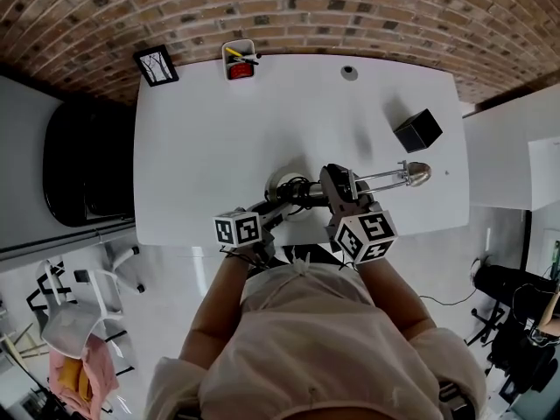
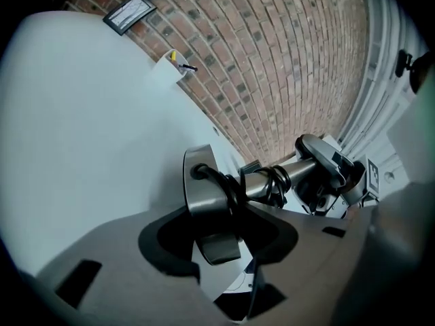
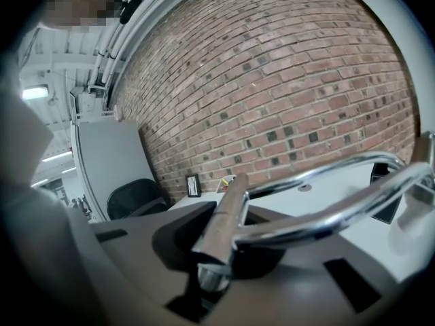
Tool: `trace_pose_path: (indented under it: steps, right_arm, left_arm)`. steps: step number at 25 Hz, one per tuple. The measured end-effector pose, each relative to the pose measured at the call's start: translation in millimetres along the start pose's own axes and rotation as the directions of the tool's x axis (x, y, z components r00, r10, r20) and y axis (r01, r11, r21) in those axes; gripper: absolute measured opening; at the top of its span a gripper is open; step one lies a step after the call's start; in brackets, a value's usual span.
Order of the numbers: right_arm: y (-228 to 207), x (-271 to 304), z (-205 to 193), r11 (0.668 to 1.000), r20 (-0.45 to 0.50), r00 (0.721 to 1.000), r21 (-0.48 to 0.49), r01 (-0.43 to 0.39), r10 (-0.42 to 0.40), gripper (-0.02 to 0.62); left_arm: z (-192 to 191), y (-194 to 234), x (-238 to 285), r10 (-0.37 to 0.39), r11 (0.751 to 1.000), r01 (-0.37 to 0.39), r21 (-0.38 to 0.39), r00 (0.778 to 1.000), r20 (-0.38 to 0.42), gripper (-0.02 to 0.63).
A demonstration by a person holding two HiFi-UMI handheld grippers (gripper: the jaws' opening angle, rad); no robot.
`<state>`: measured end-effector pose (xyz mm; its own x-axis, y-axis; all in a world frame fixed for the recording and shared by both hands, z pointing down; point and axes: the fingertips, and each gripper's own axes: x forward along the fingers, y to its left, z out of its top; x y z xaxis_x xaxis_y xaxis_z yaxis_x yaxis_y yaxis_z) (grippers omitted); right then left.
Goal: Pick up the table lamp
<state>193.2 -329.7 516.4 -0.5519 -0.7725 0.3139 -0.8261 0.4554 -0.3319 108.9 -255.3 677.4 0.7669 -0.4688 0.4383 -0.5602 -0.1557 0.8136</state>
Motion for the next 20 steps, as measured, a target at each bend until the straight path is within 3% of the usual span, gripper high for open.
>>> trace_pose_path:
  steps: [4, 12, 20]
  right_arm:
    - [2, 4, -2, 1.000, -0.025, 1.000, -0.006, -0.001, 0.001, 0.058]
    - [10, 7, 2, 0.999, -0.058, 0.998, -0.027, 0.018, -0.020, 0.057]
    - [31, 9, 48, 0.998, -0.047, 0.999, -0.057, 0.000, -0.003, 0.057]
  left_arm:
    - [-2, 5, -2, 0.018, 1.000, -0.018, -0.018, 1.000, -0.009, 0.179]
    - [-6, -1, -2, -0.030, 0.995, 0.028, -0.093, 0.999, -0.021, 0.172]
    - [30, -30, -22, -0.071, 0.995, 0.074, -0.067, 0.996, 0.045, 0.172]
